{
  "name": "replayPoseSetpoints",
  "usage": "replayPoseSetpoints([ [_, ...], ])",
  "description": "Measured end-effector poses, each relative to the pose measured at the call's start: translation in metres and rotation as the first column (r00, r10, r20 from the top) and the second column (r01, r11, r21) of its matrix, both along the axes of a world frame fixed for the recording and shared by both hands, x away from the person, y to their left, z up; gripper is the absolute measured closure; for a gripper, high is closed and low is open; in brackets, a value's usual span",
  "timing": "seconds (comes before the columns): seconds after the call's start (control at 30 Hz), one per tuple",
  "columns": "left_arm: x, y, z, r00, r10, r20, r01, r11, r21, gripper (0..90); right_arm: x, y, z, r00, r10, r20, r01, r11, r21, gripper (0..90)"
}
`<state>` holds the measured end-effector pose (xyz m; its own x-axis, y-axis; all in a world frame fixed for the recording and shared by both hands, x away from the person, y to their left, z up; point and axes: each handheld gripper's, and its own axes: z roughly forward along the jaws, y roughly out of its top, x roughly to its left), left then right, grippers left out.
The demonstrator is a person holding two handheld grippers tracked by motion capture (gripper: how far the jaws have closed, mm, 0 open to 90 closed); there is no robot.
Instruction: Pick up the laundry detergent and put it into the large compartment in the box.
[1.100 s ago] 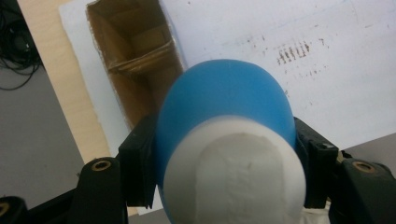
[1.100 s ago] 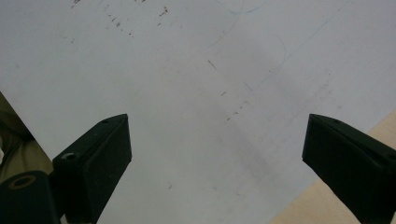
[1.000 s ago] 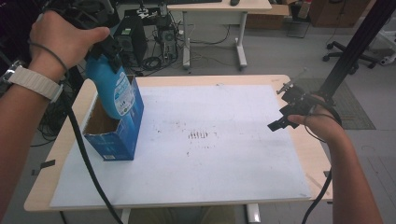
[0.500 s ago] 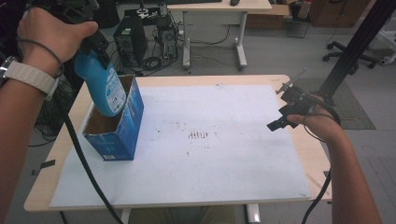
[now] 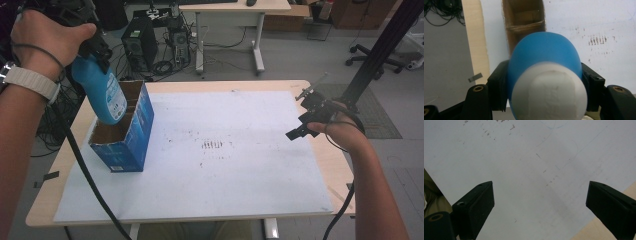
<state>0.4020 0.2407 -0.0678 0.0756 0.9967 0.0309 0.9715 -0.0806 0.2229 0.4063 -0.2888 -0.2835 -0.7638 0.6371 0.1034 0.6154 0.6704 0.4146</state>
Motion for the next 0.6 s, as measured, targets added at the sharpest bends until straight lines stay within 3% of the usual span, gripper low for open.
replayPoseSetpoints([
  [0.27, 0.002, 0.005, -0.004, 0.9995, 0.032, 0.002, -0.032, 0.9995, -0.002, 37.4, 0.0, 0.001, 0.0, 1.0, 0.001, -0.001, -0.001, 1.0, 0.0, 8.3],
  [0.43, 0.004, 0.007, -0.01, 0.999, 0.046, 0.001, -0.046, 0.9987, 0.023, 37.4, 0.0, 0.002, -0.001, 1.0, 0.003, -0.003, -0.003, 1.0, 0.002, 8.3],
  [0.6, 0.006, 0.011, -0.018, 0.9979, 0.064, -0.003, -0.064, 0.9979, 0.008, 37.4, 0.001, 0.003, -0.001, 1.0, 0.003, -0.005, -0.003, 1.0, 0.002, 8.3],
])
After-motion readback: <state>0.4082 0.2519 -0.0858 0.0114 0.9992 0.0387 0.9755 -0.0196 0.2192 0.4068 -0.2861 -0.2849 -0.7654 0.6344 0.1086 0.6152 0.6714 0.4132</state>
